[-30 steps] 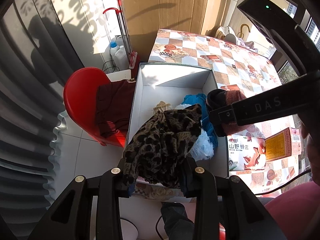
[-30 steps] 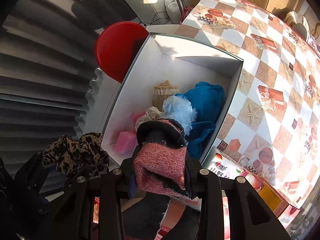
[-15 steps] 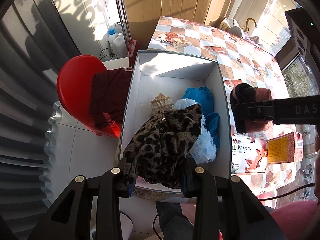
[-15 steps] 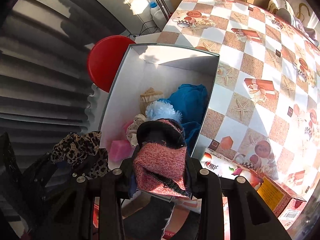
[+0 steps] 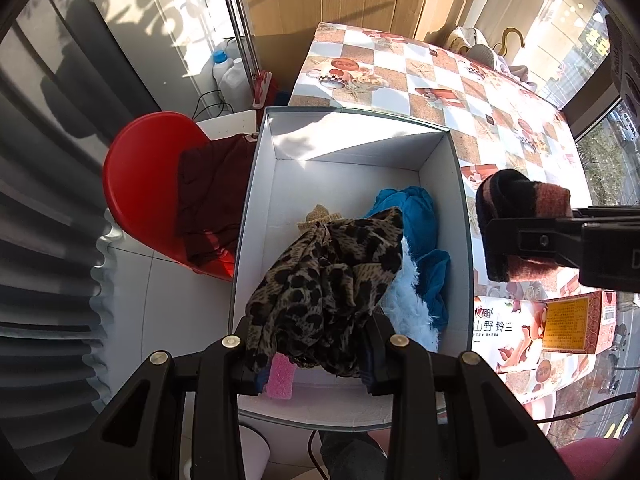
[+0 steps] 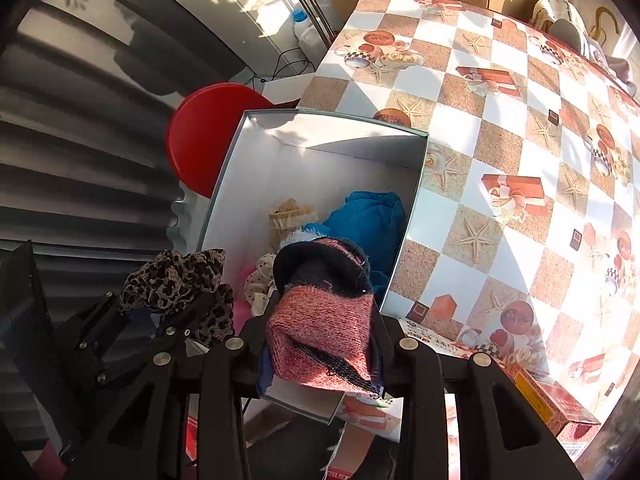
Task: Organize soft objects
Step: 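Carry the leopard-print scrunchie and knit hat over the white box with both grippers, then open both grippers to drop the scrunchie and knit hat into the box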
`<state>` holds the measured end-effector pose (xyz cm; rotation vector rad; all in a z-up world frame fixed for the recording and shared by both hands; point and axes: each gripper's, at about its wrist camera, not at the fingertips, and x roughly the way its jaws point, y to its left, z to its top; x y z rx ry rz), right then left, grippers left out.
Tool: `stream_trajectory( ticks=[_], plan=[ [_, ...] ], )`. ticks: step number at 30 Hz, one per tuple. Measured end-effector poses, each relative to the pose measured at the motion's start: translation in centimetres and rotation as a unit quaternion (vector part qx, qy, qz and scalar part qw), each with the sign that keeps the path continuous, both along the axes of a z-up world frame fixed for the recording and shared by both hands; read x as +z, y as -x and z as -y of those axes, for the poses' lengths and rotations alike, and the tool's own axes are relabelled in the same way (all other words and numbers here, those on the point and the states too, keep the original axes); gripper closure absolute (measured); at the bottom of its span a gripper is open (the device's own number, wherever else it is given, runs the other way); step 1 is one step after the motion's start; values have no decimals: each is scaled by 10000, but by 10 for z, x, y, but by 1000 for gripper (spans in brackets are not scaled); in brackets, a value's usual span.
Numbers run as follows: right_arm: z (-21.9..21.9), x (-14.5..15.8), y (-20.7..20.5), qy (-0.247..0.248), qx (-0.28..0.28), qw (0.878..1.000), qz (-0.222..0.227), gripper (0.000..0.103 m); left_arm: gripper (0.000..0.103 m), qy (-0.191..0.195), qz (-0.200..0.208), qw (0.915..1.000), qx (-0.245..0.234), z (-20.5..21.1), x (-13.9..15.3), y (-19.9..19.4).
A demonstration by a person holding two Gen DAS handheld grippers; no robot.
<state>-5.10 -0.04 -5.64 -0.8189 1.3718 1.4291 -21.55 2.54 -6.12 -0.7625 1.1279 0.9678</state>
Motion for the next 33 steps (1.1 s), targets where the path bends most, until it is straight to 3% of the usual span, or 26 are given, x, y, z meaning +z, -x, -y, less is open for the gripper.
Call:
stream_trajectory(
  ticks=[26,29,31,33],
  plan=[
    [-34,-8,9,53,308,9995,109,65,64,190,-81,9998,17,-21,-16,-17],
    [-35,-9,9,85,303,9995,94,64,57,176,26,9998,27,-21,-14,-16],
    [-35,-10,8,107,300,9995,79,54,40,167,89,9998,48,-21,-13,-15],
    [-35,-9,8,96,292,9995,67,54,23,100,93,9999,75,-20,-10,-14]
  ],
)
